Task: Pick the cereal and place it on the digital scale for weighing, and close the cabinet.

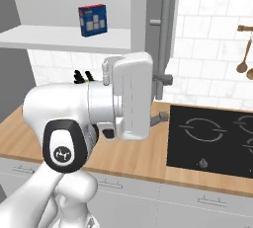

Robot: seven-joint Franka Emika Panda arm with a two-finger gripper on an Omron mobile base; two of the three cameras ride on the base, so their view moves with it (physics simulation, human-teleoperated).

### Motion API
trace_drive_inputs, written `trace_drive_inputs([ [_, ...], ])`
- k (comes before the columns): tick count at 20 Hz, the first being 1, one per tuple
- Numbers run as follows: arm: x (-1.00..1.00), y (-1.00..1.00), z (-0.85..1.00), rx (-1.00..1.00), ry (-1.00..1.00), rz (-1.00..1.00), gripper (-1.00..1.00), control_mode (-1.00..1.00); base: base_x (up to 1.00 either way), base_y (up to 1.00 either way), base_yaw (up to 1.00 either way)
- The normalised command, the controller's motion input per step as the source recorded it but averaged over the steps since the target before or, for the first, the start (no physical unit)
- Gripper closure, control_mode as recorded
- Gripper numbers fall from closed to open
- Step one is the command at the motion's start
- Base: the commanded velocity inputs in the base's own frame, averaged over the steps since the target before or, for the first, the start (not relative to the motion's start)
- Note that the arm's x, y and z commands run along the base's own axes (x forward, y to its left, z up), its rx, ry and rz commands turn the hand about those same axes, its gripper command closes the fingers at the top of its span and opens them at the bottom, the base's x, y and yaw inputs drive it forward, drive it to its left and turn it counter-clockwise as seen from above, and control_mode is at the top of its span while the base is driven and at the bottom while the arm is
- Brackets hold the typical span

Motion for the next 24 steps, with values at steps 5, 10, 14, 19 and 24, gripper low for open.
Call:
trace_drive_inputs([
  [5, 0.34, -0.12, 0.0, 0.03, 0.0, 0.0, -1.0, -1.0, 0.0, 0.0, 0.0],
  [10, 0.29, -0.12, 0.0, 0.03, 0.02, 0.03, -1.0, -1.0, 0.0, 0.0, 0.0],
  [14, 0.46, 0.0, 0.0, 0.0, 0.03, 0.07, -1.0, -1.0, 0.0, 0.0, 0.0],
  [19, 0.58, 0.0, 0.0, 0.0, 0.05, 0.09, -1.0, -1.0, 0.0, 0.0, 0.0],
  [24, 0.56, 0.11, 0.0, 0.0, 0.07, 0.12, -1.0, -1.0, 0.0, 0.0, 0.0],
])
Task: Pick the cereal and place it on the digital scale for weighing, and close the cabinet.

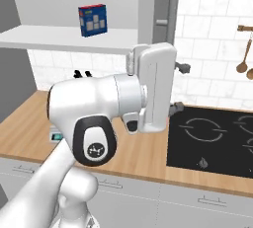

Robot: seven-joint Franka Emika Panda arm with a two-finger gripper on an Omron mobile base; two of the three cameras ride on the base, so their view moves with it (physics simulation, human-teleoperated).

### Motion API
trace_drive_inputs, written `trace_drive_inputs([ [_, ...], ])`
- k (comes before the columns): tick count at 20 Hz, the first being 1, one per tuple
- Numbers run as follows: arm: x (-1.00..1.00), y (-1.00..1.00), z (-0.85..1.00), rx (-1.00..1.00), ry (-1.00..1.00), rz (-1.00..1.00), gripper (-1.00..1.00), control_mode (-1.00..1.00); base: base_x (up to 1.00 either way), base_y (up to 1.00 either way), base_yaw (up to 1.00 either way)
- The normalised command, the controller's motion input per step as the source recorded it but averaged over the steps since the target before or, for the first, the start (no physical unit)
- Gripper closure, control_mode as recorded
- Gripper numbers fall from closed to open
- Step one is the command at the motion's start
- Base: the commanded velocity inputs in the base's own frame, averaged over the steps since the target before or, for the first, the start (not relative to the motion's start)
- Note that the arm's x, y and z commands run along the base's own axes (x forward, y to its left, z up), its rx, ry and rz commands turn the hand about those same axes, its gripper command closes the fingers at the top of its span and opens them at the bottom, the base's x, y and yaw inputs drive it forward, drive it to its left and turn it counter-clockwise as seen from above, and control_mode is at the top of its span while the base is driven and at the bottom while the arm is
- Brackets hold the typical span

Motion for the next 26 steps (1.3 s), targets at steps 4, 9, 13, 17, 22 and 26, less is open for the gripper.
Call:
trace_drive_inputs([
  [4, 0.79, 0.56, 0.0, 0.0, 0.08, 0.15, -1.0, -1.0, 0.0, 0.0, 0.0],
  [9, 0.83, 0.62, 0.0, 0.0, 0.06, 0.18, -1.0, -1.0, 0.0, 0.0, 0.0],
  [13, 0.82, 0.64, 0.0, 0.0, 0.05, 0.19, -1.0, -1.0, 0.0, 0.0, 0.0],
  [17, 0.8, 0.65, 0.0, 0.0, 0.03, 0.2, -1.0, -1.0, 0.0, 0.0, 0.0],
  [22, 0.66, 0.91, -0.04, 0.0, 0.03, 0.19, -1.0, -1.0, 0.0, 0.0, 0.0],
  [26, 0.56, 1.0, -0.04, 0.0, 0.05, 0.19, -1.0, -1.0, 0.0, 0.0, 0.0],
])
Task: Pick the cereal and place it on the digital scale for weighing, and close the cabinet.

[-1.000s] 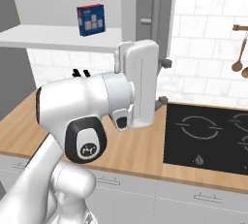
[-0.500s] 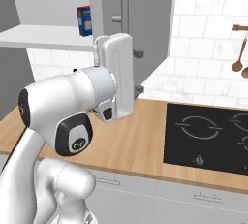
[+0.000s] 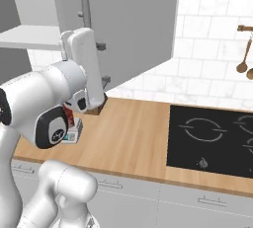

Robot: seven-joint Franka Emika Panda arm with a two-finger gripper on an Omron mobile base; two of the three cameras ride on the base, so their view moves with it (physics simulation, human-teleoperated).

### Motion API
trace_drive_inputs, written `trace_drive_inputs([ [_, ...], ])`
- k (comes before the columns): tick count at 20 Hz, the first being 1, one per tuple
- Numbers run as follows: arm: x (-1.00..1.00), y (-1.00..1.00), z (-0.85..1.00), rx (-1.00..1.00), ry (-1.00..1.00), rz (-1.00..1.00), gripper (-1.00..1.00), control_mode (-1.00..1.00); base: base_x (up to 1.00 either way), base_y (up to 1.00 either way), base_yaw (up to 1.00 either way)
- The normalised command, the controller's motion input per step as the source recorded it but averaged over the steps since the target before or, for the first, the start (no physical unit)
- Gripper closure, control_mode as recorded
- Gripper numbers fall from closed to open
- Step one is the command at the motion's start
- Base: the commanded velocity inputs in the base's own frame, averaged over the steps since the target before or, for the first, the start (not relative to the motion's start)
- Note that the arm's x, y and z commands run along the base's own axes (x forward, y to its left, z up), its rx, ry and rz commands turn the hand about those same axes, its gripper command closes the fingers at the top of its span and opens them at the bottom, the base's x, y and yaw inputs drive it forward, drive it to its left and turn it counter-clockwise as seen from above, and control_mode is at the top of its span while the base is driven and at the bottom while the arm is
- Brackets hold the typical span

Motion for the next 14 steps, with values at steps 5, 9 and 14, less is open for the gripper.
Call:
trace_drive_inputs([
  [5, 0.77, 0.94, 0.0, 0.0, 0.05, 0.19, -1.0, -1.0, 0.0, 0.0, 0.0],
  [9, 0.84, 0.79, 0.0, 0.0, 0.07, 0.18, -1.0, -1.0, 0.0, 0.0, 0.0],
  [14, 0.87, 0.8, -0.1, 0.0, 0.04, 0.19, -1.0, -1.0, 0.0, 0.0, 0.0],
])
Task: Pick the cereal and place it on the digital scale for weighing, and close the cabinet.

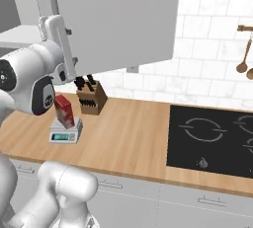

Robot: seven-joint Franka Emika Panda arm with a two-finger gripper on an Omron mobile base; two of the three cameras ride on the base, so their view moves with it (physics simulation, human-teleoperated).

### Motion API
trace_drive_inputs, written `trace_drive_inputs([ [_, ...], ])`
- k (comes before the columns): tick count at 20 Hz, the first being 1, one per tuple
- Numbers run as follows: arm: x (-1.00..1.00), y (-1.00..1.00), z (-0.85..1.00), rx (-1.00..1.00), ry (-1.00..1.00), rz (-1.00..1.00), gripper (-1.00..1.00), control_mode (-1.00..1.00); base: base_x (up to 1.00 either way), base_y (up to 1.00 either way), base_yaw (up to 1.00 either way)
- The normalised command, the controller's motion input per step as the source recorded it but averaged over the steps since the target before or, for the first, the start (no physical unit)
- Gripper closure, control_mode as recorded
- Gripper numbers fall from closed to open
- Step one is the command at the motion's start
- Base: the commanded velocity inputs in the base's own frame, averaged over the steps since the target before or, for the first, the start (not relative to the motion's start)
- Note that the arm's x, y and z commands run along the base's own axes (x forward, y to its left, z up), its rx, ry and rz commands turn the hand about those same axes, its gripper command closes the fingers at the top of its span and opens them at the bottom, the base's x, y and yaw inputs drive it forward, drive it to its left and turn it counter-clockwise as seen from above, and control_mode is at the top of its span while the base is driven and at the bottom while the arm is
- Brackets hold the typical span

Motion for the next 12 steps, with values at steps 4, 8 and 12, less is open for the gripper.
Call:
trace_drive_inputs([
  [4, 1.0, 0.26, -0.04, 0.0, 0.0, 0.14, -1.0, -1.0, 0.0, 0.0, 0.0],
  [8, 0.99, 0.0, 0.0, 0.0, 0.0, 0.08, -1.0, -1.0, 0.0, 0.0, 0.0],
  [12, 0.86, 0.0, -0.04, 0.0, 0.0, 0.03, -1.0, -1.0, 0.0, 0.0, 0.0],
])
